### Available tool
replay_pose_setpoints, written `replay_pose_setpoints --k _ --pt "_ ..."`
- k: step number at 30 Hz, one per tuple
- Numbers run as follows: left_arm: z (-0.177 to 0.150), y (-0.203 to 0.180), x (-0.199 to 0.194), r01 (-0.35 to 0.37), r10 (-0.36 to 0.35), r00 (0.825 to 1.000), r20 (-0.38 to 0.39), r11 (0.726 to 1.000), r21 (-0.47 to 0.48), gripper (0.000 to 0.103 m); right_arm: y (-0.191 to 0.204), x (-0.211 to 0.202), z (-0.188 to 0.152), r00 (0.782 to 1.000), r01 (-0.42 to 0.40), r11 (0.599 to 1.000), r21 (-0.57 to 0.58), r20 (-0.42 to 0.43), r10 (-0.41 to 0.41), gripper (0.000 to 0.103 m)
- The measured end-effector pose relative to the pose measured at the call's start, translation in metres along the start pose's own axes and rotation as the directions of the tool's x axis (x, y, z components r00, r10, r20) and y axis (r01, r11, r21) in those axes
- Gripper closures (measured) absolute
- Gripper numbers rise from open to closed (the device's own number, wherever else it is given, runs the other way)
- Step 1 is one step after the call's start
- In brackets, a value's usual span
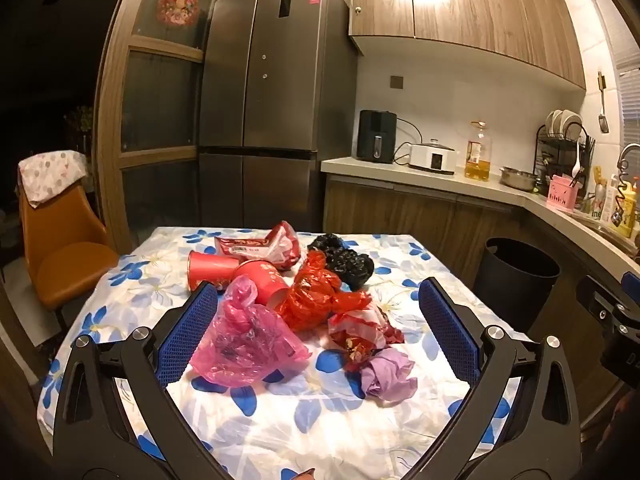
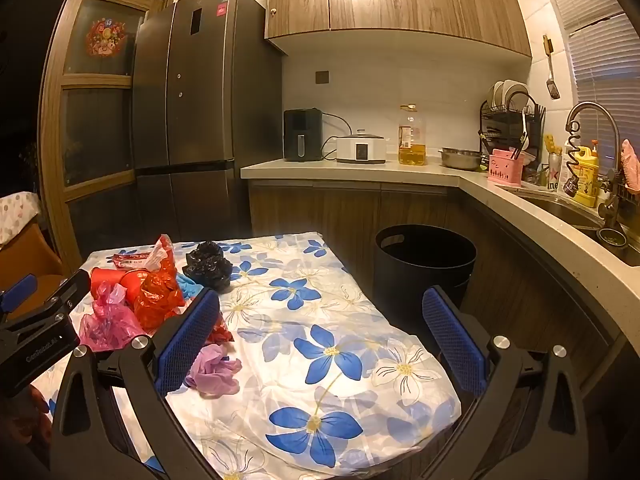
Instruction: Collect trash
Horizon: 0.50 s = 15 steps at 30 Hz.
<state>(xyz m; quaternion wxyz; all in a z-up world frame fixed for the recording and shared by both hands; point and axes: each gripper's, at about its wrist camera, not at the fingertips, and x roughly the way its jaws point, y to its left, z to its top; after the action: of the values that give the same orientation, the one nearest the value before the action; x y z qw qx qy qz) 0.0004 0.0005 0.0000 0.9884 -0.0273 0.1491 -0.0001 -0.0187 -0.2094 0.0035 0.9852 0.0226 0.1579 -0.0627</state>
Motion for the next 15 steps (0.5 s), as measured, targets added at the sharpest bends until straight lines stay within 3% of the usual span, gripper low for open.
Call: replay_pose_setpoints --k 11,15 --pt "-0.008 -0.020 -0.002 -0.007 0.006 1.000 0.009 0.999 0.031 0.003 -0.002 -0.001 0.001 1.000 -0.002 1.000 0.003 -0.002 0.002 0.004" --pt "-0.001 -0.006 -0.001 0.013 -0.013 1.000 -0.001 1.000 0.012 0.003 -0.002 -0.002 0.002 1.000 -0.001 1.000 0.003 -0.001 0.001 0.004"
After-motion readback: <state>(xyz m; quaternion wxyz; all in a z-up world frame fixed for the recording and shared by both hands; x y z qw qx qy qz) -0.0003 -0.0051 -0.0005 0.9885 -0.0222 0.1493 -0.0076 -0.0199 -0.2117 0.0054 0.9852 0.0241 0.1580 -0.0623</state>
